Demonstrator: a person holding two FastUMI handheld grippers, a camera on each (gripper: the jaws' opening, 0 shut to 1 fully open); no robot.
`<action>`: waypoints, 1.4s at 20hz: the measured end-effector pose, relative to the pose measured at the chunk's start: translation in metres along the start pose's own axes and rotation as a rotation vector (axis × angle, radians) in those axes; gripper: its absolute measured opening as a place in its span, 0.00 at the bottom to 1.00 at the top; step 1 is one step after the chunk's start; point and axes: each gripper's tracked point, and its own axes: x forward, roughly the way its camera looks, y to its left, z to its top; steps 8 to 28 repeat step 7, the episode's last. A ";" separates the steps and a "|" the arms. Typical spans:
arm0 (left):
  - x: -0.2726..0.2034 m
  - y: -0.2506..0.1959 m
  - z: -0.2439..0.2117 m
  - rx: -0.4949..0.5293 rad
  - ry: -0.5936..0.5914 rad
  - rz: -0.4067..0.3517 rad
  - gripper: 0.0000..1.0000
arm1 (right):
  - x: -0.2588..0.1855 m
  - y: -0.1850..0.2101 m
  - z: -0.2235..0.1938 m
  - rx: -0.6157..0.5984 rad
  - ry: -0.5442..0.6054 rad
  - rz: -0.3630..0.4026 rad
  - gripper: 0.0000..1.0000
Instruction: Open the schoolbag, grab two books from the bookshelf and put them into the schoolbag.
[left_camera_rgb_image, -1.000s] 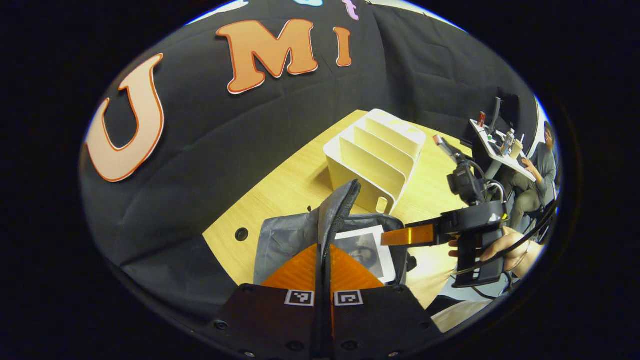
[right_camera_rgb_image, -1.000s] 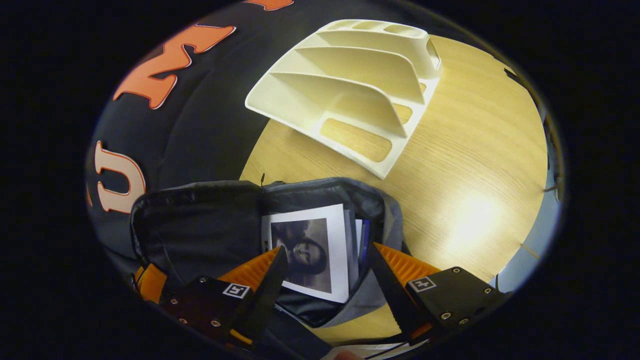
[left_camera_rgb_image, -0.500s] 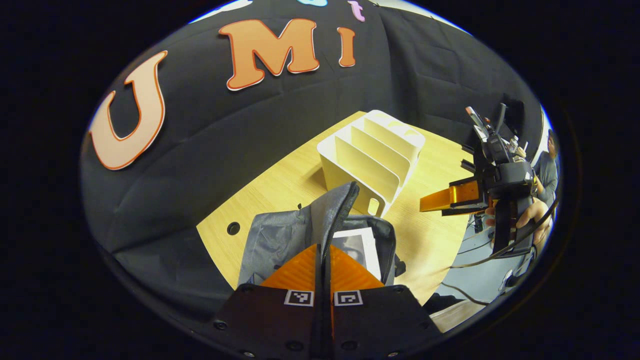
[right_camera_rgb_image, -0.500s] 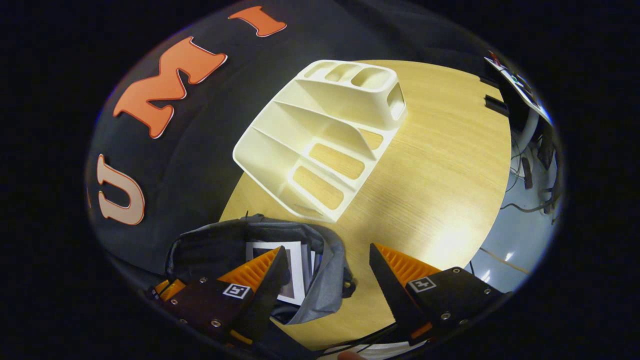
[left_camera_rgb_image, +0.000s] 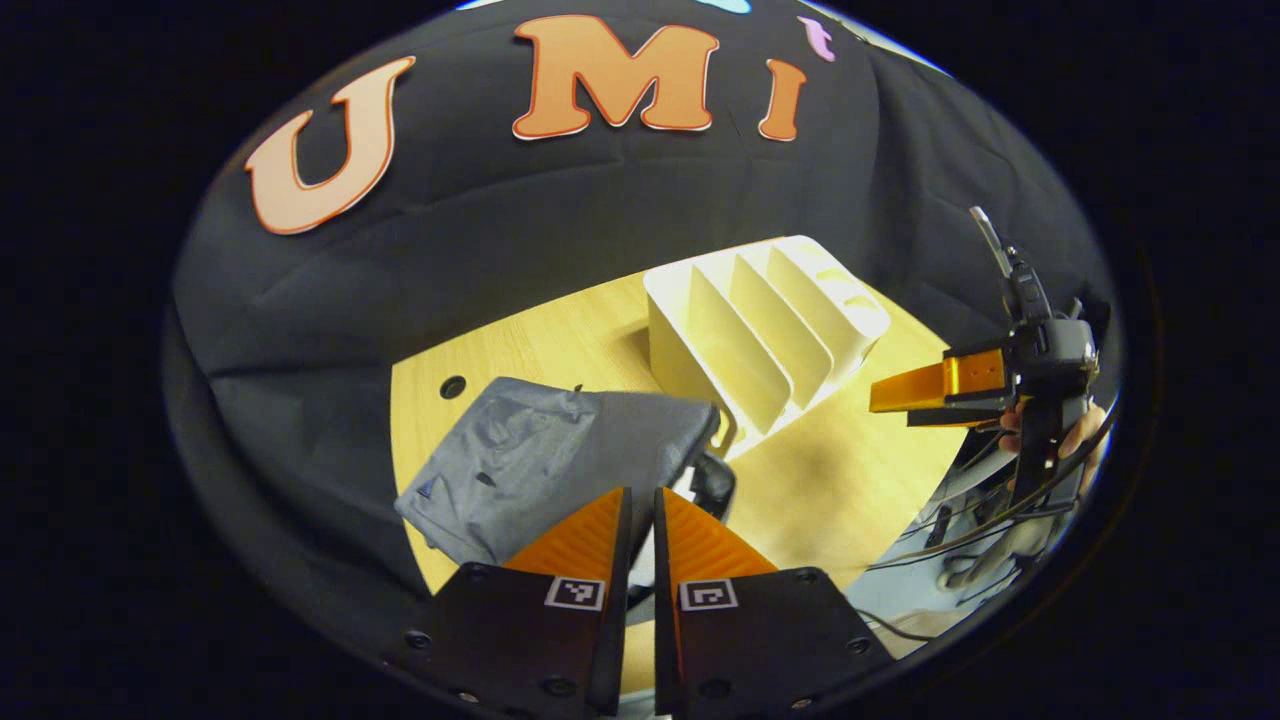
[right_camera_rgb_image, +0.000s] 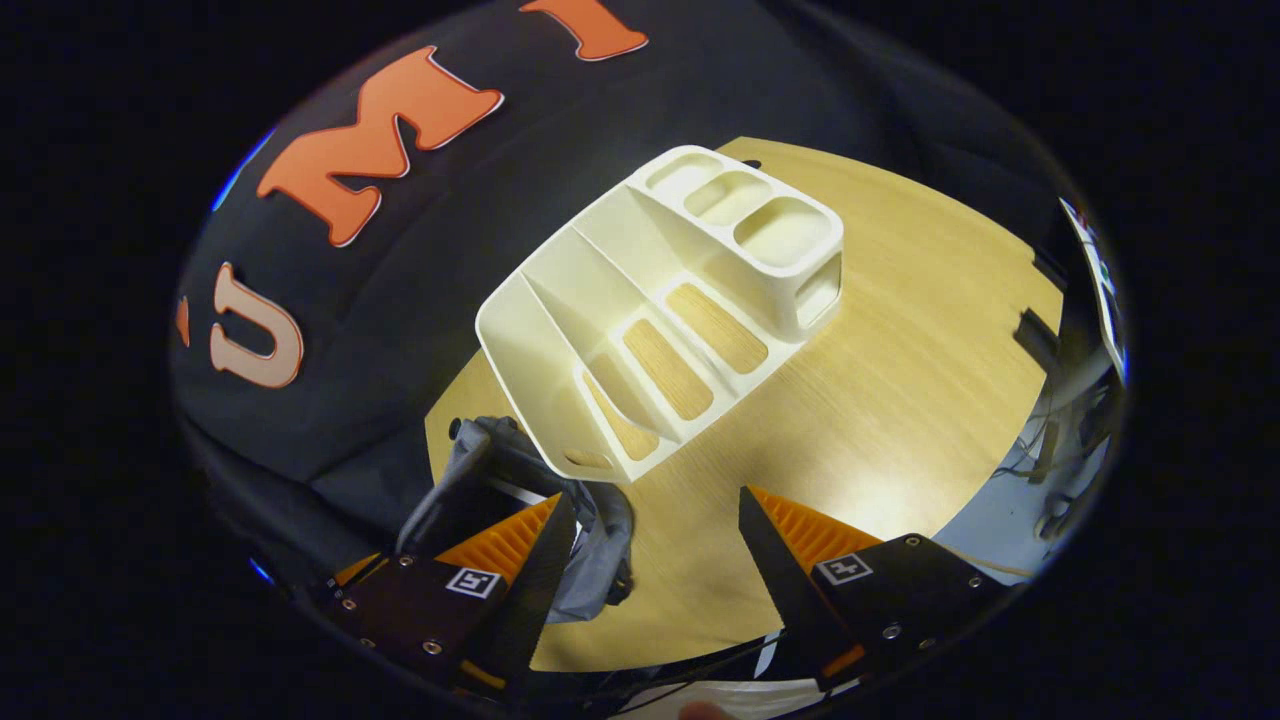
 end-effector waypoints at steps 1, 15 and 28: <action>-0.001 -0.011 0.003 -0.030 -0.009 0.002 0.13 | -0.001 -0.004 0.003 -0.045 0.014 0.001 0.98; -0.009 -0.034 0.017 -0.167 -0.096 0.071 0.75 | -0.015 -0.005 0.036 -0.206 -0.023 0.021 0.98; -0.009 -0.034 0.017 -0.167 -0.096 0.071 0.75 | -0.015 -0.005 0.036 -0.206 -0.023 0.021 0.98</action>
